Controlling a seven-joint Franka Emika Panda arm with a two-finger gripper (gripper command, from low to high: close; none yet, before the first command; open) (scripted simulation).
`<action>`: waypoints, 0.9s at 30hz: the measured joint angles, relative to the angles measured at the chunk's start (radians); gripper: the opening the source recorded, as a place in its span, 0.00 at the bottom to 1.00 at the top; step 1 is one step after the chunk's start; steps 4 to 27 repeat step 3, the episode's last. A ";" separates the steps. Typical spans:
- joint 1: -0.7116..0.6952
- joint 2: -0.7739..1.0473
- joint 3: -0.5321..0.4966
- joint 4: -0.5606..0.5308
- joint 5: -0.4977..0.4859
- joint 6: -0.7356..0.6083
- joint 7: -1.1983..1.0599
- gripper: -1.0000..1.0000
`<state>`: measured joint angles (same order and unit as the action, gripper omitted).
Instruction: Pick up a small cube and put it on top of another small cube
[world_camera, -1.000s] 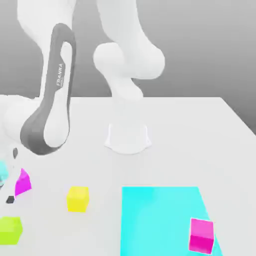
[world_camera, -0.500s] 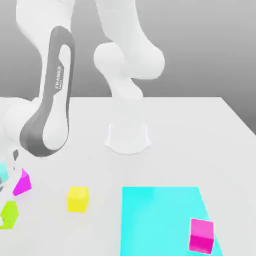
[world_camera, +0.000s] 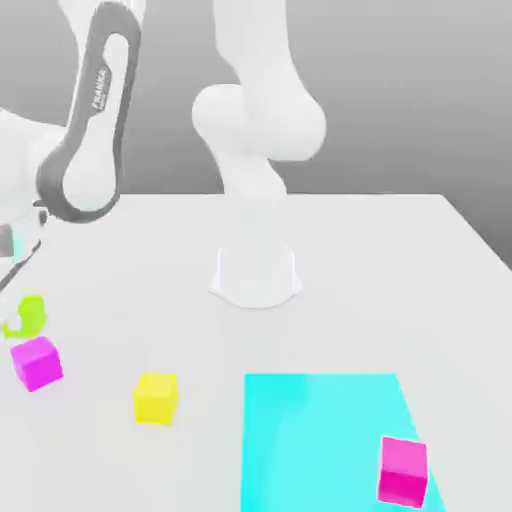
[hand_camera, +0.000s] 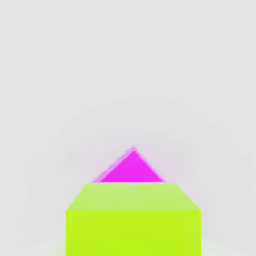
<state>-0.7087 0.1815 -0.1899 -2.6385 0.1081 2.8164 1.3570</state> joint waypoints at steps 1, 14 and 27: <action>0.000 0.000 0.000 0.000 0.000 0.000 0.000 1.00; 0.000 0.000 0.000 0.000 0.000 0.000 0.000 1.00; 0.000 0.000 0.000 0.000 0.000 0.000 0.000 1.00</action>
